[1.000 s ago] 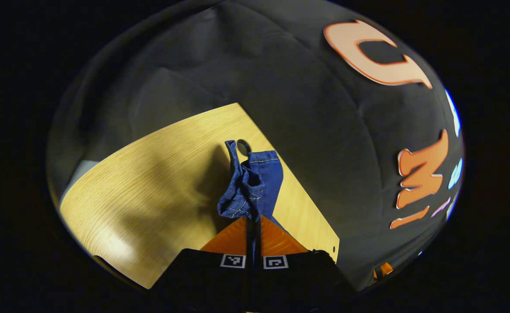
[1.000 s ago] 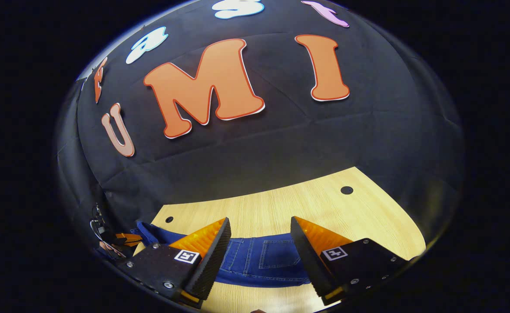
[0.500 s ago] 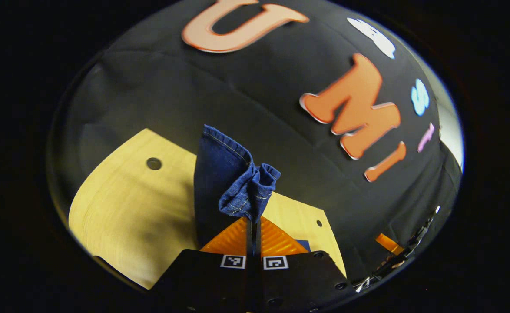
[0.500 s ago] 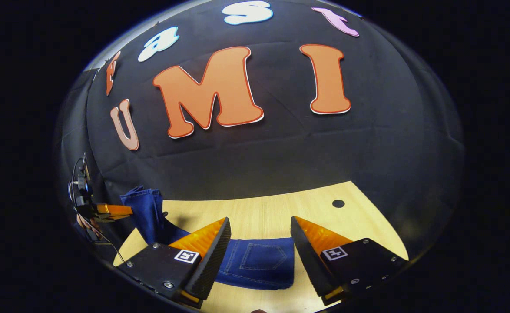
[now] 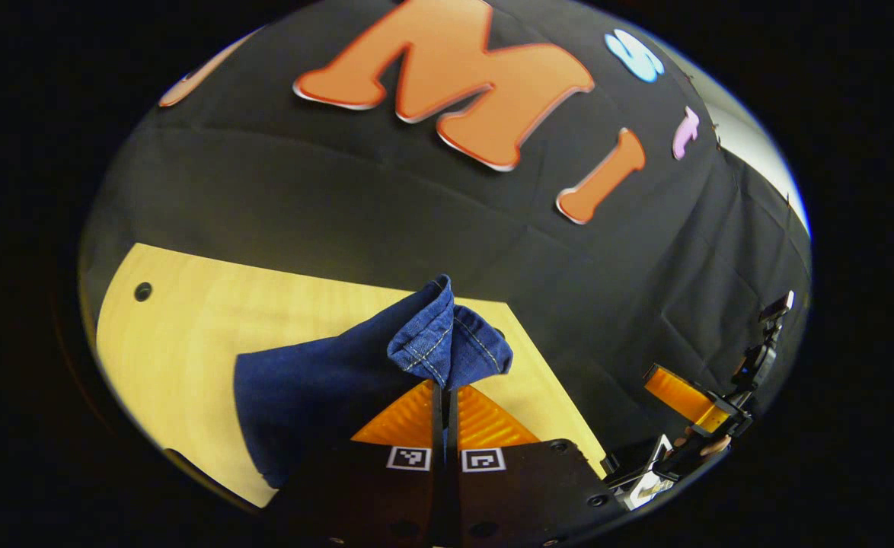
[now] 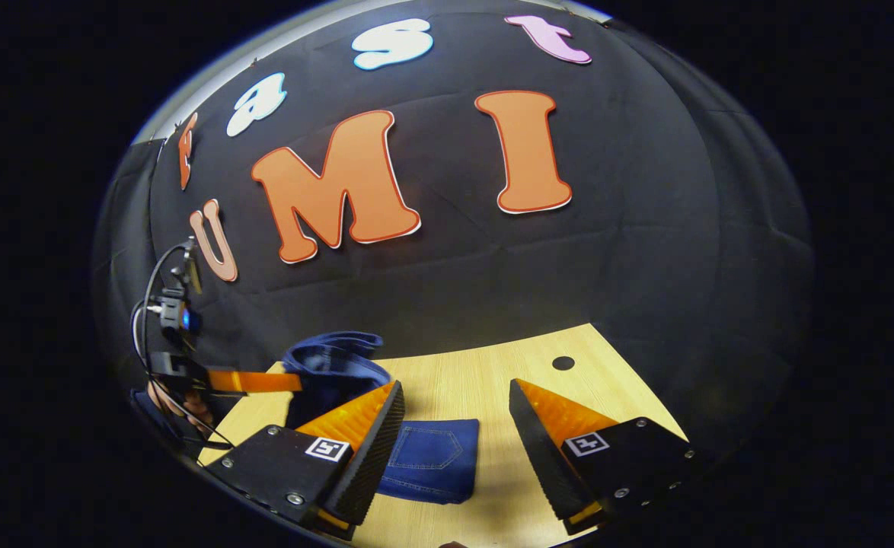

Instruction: Grasp the waist and the cuffs of the jeans and fold them to make the two legs overlap; first hold the waist and fold one-third of the jeans toward the cuffs, then hold the cuffs and fold the remaining one-third in the same direction to finish folding.

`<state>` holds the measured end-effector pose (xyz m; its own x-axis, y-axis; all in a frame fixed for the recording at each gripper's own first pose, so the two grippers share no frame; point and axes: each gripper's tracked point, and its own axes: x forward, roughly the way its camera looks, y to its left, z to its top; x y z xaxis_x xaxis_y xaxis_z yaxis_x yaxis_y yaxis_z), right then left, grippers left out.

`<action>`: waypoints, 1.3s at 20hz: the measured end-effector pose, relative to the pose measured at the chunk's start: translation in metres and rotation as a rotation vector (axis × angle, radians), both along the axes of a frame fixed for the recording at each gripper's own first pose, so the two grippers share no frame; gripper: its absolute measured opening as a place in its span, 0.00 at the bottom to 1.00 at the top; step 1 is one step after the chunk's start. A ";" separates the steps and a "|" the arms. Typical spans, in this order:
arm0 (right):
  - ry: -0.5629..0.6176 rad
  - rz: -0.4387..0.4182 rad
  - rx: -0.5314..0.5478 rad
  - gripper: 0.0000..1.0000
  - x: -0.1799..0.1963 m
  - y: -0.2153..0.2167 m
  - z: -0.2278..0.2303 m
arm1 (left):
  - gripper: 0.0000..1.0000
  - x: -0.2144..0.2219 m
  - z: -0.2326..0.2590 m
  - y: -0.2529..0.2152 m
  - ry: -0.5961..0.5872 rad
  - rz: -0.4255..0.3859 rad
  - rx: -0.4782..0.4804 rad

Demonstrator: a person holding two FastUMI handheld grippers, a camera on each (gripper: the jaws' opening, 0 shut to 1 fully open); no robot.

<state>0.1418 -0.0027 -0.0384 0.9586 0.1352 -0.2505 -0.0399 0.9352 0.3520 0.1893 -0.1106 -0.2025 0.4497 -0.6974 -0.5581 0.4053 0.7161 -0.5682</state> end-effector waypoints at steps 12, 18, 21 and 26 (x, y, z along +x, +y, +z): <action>0.048 -0.054 0.037 0.88 0.000 -0.054 -0.034 | 0.79 -0.103 -0.036 -0.088 -0.066 -0.246 0.160; -0.086 -0.073 -0.057 0.88 0.010 -0.035 0.007 | 0.98 -0.059 0.026 -0.010 -0.306 -0.012 0.251; -0.206 -0.066 -0.141 0.88 0.007 -0.014 0.045 | 0.98 -0.041 0.055 0.021 -0.436 0.111 0.286; -0.378 -0.069 -0.208 0.88 -0.011 0.022 0.097 | 0.97 -0.028 0.106 0.042 -0.656 0.327 0.319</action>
